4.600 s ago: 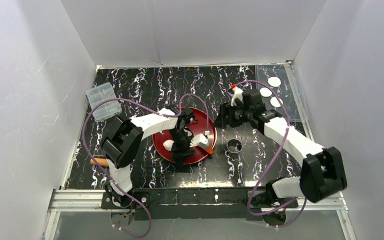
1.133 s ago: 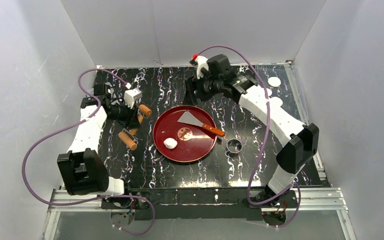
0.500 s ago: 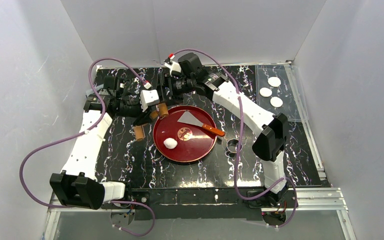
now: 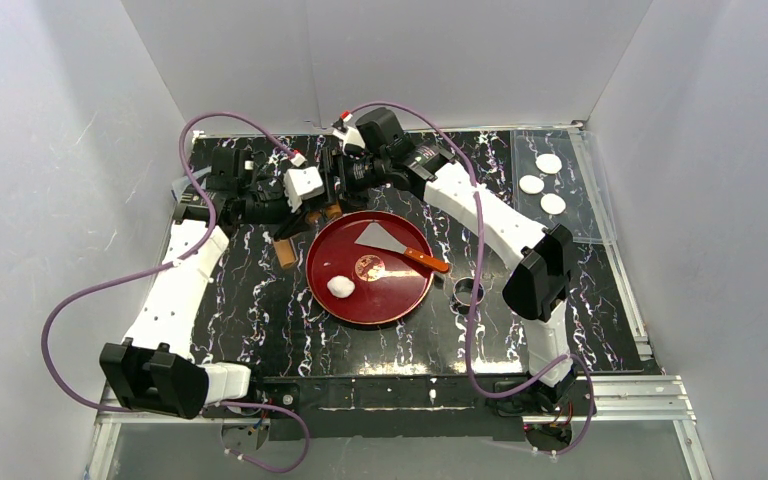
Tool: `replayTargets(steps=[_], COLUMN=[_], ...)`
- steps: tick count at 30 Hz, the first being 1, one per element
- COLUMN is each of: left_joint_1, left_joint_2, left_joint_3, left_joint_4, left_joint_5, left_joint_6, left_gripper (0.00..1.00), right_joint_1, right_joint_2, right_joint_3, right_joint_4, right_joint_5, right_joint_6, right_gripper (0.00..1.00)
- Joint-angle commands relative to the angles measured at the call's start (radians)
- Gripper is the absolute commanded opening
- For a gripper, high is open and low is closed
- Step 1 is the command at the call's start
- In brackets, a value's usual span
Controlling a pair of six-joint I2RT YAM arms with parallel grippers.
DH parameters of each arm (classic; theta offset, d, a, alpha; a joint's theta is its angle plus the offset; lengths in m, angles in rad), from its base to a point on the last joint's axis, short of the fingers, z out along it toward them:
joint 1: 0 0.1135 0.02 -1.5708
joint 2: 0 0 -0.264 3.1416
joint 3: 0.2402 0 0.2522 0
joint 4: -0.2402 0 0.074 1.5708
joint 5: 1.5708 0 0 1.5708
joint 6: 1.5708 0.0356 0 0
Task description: Roll out the dumpling wrappers from the dough
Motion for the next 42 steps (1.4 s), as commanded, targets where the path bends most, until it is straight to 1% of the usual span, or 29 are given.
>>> replayTargets(steps=[1, 6, 10, 11, 12, 16, 17, 18, 19, 22, 23, 25, 26, 32, 35, 37, 39, 41, 42], left_joint_1=[-0.005, -0.009, -0.013, -0.013, -0.012, -0.014, -0.014, -0.014, -0.013, -0.012, -0.013, -0.012, -0.013, -0.010, -0.006, -0.001, 0.000, 0.002, 0.002], left_joint_2=[-0.004, 0.001, 0.001, -0.001, -0.004, -0.004, -0.005, -0.006, -0.006, -0.009, -0.010, -0.016, -0.019, -0.045, -0.043, -0.030, -0.014, 0.007, 0.016], left_joint_3=[0.036, 0.037, 0.030, 0.026, 0.025, 0.024, 0.023, 0.019, 0.016, 0.001, -0.004, -0.023, -0.032, -0.064, -0.046, -0.043, -0.058, -0.081, -0.096], left_joint_4=[0.074, 0.081, 0.087, 0.087, 0.087, 0.087, 0.087, 0.088, 0.087, 0.087, 0.085, 0.075, 0.058, -0.012, -0.060, -0.064, -0.034, 0.001, 0.010], left_joint_5=[0.012, 0.029, 0.005, 0.004, 0.005, 0.005, 0.003, 0.001, -0.001, -0.003, 0.001, 0.017, 0.026, 0.056, 0.092, 0.090, 0.020, -0.122, -0.202], left_joint_6=[-0.045, -0.030, -0.014, -0.008, -0.003, -0.006, -0.006, -0.005, -0.003, -0.002, -0.004, 0.008, 0.018, 0.000, -0.068, -0.166, -0.329, -0.536, -0.591], left_gripper=[0.00, 0.00, 0.00, 0.00, 0.00, 0.00, 0.00, 0.00, 0.00, 0.01, 0.28, 0.93, 0.98, 0.98, 0.98, 0.98, 0.98, 0.98, 0.98], right_joint_1=[0.003, 0.002, 0.001, -0.001, -0.003, -0.008, -0.009, -0.008, -0.008, -0.015, -0.021, -0.031, -0.040, -0.090, -0.106, -0.114, -0.122, -0.130, -0.134], right_joint_2=[0.012, 0.040, 0.090, 0.100, 0.104, 0.095, 0.089, 0.083, 0.076, 0.048, 0.038, 0.021, 0.012, -0.032, -0.050, -0.062, -0.074, -0.095, -0.104], right_joint_3=[0.046, 0.074, 0.126, 0.136, 0.137, 0.113, 0.106, 0.098, 0.090, 0.051, 0.025, -0.014, -0.034, -0.154, -0.183, -0.190, -0.194, -0.211, -0.220], right_joint_4=[0.009, 0.001, -0.019, -0.025, -0.025, -0.003, 0.001, 0.005, 0.010, 0.042, 0.055, 0.072, 0.074, 0.098, 0.097, 0.082, 0.058, 0.019, -0.001], right_joint_5=[-0.020, -0.033, -0.066, -0.070, -0.072, -0.070, -0.068, -0.065, -0.060, -0.056, -0.058, -0.060, -0.060, -0.063, -0.069, -0.080, -0.084, -0.084, -0.080], right_joint_6=[0.015, 0.020, 0.033, 0.036, 0.040, 0.054, 0.054, 0.055, 0.054, 0.057, 0.060, 0.058, 0.055, 0.031, -0.003, -0.055, -0.113, -0.164, -0.186], right_gripper=[0.67, 0.66, 0.59, 0.56, 0.51, 0.22, 0.12, 0.05, 0.01, 0.01, 0.01, 0.01, 0.01, 0.01, 0.01, 0.01, 0.01, 0.01, 0.01])
